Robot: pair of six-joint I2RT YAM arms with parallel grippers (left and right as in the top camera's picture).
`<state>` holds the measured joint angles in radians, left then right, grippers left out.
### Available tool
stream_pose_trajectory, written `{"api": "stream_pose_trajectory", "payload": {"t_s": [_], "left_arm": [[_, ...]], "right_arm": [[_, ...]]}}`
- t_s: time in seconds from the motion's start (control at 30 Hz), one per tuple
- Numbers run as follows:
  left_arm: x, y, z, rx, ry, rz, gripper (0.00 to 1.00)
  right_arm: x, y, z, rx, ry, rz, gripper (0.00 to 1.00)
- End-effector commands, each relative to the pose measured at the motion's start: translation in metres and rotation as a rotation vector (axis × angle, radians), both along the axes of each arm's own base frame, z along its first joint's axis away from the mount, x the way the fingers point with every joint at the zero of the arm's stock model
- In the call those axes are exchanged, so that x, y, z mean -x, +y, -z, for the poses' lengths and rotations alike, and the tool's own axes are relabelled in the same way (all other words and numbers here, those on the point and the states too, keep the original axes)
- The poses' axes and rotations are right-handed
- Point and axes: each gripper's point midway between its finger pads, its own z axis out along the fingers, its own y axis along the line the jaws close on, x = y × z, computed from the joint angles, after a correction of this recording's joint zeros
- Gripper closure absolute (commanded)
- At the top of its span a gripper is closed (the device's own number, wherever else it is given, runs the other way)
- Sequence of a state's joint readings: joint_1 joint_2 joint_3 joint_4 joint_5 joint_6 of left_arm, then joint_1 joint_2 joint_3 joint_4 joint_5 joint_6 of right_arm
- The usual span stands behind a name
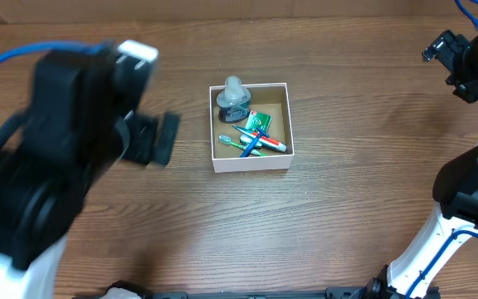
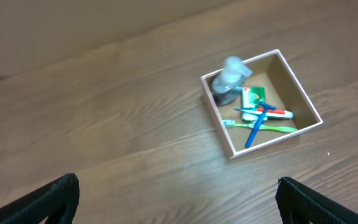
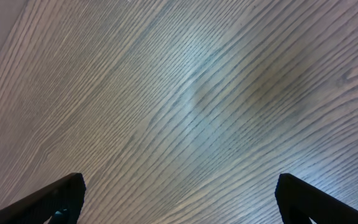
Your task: Pack container
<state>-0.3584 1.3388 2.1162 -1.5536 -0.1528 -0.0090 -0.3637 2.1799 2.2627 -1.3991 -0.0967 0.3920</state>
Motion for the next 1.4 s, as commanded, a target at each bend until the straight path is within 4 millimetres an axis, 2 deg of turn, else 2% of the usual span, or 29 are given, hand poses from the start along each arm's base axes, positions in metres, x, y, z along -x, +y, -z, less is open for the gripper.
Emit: {"api": "stream_pose_trajectory", "payload": {"t_s": [0.0, 0.07, 0.13, 0.2, 0.27, 0.3, 0.33, 0.4, 0.43, 0.47, 0.53, 0.6, 0.7, 0.77, 0.87, 0.97, 1.17, 1.27, 1.37], "left_arm": [[0.050, 0.034, -0.018, 0.071, -0.114, -0.137, 0.00], [0.082, 0.053, -0.018, 0.121, -0.208, -0.188, 0.00], [0.103, 0.066, -0.007, 0.168, -0.301, -0.227, 0.00], [0.109, 0.065, 0.026, 0.263, -0.352, -0.242, 0.00], [0.100, 0.053, 0.051, 0.324, -0.335, -0.230, 0.00], [0.088, 0.037, 0.062, 0.363, -0.322, -0.173, 0.00], [0.067, 0.016, 0.077, 0.403, -0.315, -0.114, 0.00], [0.042, 0.007, 0.097, 0.410, -0.333, -0.114, 0.00], [0.023, 0.000, 0.114, 0.417, -0.350, -0.113, 0.00], [0.015, -0.004, 0.127, 0.421, -0.349, -0.108, 0.00], [0.002, -0.008, 0.165, 0.416, -0.310, -0.127, 0.00], [-0.004, -0.006, 0.193, 0.383, -0.270, -0.152, 0.00], [-0.007, 0.003, 0.203, 0.334, -0.259, -0.201, 0.00], [0.003, 0.009, 0.237, 0.262, -0.129, -0.222, 0.00], [0.002, 0.017, 0.264, 0.193, -0.067, -0.265, 0.00], [0.002, 0.018, 0.267, 0.198, -0.093, -0.269, 0.00], [-0.004, 0.034, 0.242, 0.450, -0.486, -0.249, 0.00], [0.001, 0.046, 0.234, 0.496, -0.653, -0.248, 0.00], [0.006, 0.055, 0.229, 0.503, -0.726, -0.261, 0.00]], "right_arm": [[-0.004, -0.001, -0.017, 0.023, -0.045, 0.001, 0.00], [-0.004, -0.001, -0.017, 0.023, -0.045, 0.001, 0.00], [-0.004, -0.001, -0.017, 0.023, -0.045, 0.001, 0.00], [-0.004, -0.001, -0.017, 0.023, -0.045, 0.001, 0.00], [-0.004, -0.001, -0.017, 0.023, -0.045, 0.001, 0.00], [-0.004, -0.001, -0.017, 0.023, -0.045, 0.001, 0.00], [-0.004, -0.001, -0.017, 0.023, -0.045, 0.001, 0.00], [-0.004, -0.001, -0.017, 0.023, -0.045, 0.001, 0.00], [-0.004, -0.001, -0.017, 0.023, -0.045, 0.001, 0.00], [-0.004, -0.001, -0.017, 0.023, -0.045, 0.001, 0.00], [-0.004, -0.001, -0.017, 0.023, -0.045, 0.001, 0.00], [-0.004, -0.001, -0.017, 0.023, -0.045, 0.001, 0.00], [-0.004, -0.001, -0.017, 0.023, -0.045, 0.001, 0.00], [-0.004, -0.001, -0.017, 0.023, -0.045, 0.001, 0.00], [-0.004, -0.001, -0.017, 0.023, -0.045, 0.001, 0.00], [-0.004, -0.001, -0.017, 0.023, -0.045, 0.001, 0.00], [-0.004, -0.001, -0.017, 0.023, -0.045, 0.001, 0.00], [-0.004, -0.001, -0.017, 0.023, -0.045, 0.001, 0.00], [-0.004, -0.001, -0.017, 0.023, -0.045, 0.001, 0.00]]}}
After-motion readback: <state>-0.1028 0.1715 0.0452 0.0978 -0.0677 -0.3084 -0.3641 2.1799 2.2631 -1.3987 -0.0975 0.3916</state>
